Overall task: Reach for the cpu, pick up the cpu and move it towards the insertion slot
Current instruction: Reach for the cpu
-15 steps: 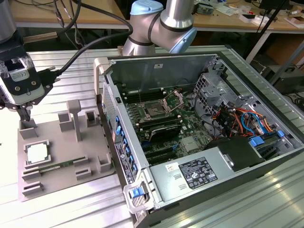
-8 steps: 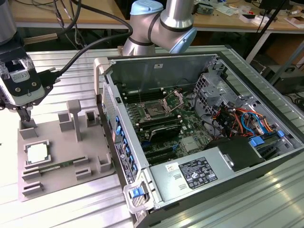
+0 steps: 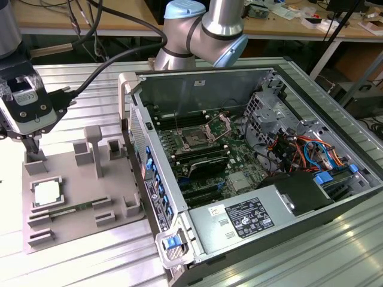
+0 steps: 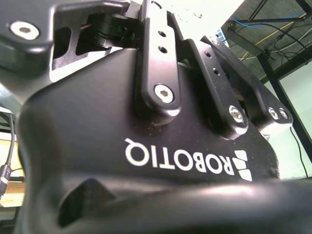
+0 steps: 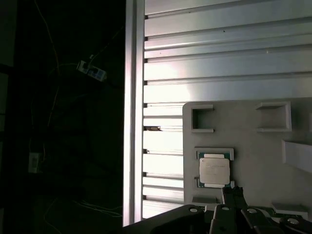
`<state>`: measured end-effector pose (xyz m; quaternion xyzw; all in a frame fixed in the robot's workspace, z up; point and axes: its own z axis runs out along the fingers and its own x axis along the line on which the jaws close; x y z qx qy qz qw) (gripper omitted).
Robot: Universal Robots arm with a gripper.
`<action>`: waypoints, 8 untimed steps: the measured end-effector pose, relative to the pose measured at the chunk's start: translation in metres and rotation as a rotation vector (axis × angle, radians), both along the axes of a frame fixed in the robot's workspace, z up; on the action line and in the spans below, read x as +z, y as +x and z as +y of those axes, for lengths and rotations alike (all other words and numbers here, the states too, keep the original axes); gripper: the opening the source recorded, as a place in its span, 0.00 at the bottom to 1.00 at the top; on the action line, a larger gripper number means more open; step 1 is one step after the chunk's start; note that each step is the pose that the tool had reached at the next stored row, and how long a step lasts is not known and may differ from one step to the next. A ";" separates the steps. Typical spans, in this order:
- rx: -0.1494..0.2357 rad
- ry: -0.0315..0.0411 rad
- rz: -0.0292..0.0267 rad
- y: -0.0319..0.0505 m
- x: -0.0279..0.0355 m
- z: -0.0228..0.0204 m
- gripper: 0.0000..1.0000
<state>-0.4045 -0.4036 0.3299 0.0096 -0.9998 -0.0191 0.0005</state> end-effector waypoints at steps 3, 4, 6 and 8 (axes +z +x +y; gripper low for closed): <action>0.000 0.0000 0.0000 0.0000 -0.0009 0.0000 0.11; 0.000 0.0000 0.0000 0.0000 -0.0010 0.0000 0.11; 0.000 0.0000 0.0000 0.0000 -0.0014 0.0000 0.11; 0.000 0.0000 0.0000 0.0000 -0.0019 0.0000 0.11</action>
